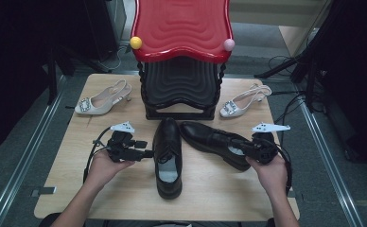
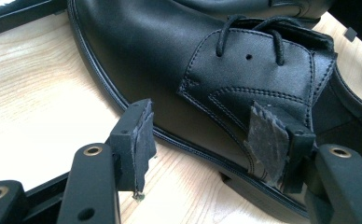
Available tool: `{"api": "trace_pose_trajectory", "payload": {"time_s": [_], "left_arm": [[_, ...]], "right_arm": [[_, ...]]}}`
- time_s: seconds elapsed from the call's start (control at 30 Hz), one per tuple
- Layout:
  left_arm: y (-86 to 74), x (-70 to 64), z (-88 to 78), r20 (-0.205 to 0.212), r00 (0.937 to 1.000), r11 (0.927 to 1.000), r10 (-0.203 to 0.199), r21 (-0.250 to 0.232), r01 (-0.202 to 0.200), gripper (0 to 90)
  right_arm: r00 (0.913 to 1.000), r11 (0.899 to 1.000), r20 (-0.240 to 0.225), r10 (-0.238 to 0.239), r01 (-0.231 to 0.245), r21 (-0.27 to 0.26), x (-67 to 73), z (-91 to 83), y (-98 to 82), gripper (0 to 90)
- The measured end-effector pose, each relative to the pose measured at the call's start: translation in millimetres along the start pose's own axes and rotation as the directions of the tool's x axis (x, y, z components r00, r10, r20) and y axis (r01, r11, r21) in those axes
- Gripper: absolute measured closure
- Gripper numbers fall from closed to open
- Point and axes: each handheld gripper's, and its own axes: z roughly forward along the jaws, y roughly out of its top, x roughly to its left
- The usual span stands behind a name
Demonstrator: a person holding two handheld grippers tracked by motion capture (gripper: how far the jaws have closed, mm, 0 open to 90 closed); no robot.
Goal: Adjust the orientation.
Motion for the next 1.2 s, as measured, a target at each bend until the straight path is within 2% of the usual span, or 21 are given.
{"api": "trace_pose_trajectory", "payload": {"time_s": [0.1, 0.2, 0.27, 0.37, 0.47, 0.67, 0.73, 0.87, 1.2], "left_arm": [[0.1, 0.5, 0.6, -0.001, 1.0, 1.0, 0.001, 0.006, -0.001, 41.0], [0.0, 0.0, 1.2, -0.002, 1.0, 1.0, 0.002, 0.005, -0.002, 41.0], [0.0, -0.3, 1.3, -0.004, 1.0, 1.0, 0.003, 0.005, -0.003, 41.0], [0.1, 0.2, 1.4, -0.003, 1.0, 1.0, 0.003, 0.009, -0.003, 41.0], [0.1, -0.3, 1.7, 0.0, 1.0, 1.0, 0.001, 0.006, -0.001, 41.0], [0.0, -0.4, 1.8, 0.001, 1.0, 1.0, 0.0, 0.008, 0.0, 41.0], [0.0, -0.4, 1.8, 0.001, 1.0, 1.0, 0.001, 0.008, -0.001, 41.0], [0.0, -0.5, 1.8, 0.002, 1.0, 1.0, 0.001, 0.007, -0.001, 41.0], [0.1, -0.9, 2.1, 0.003, 1.0, 0.9999, 0.003, 0.011, -0.003, 41.0]], "right_arm": [[0.9997, 0.999, 0.01, -0.023, 0.023, 0.041, -0.1, 6.8, -0.4, 90.0], [0.999, 0.997, 0.003, -0.045, 0.045, 0.062, 3.9, 13.4, 0.7, 90.0], [0.9979, 0.995, 0.016, -0.062, 0.061, 0.076, 6.4, 16.4, 1.8, 90.0], [0.9988, 0.995, 0.011, -0.048, 0.047, 0.09, 7.3, 17.7, 2.5, 90.0], [0.999, 0.995, -0.012, -0.042, 0.043, 0.095, 8.9, 17.6, 2.6, 90.0], [0.997, 0.992, -0.04, -0.066, 0.07, 0.109, 17.8, 20.0, 3.8, 90.0], [0.996, 0.991, -0.063, -0.063, 0.07, 0.116, 20.2, 21.3, 4.2, 90.0], [0.9924, 0.988, -0.09, -0.084, 0.095, 0.124, 27.8, 25.1, 5.4, 90.0], [0.9845, 0.985, -0.154, -0.083, 0.105, 0.135, 41.5, 37.0, 5.5, 90.0]]}}
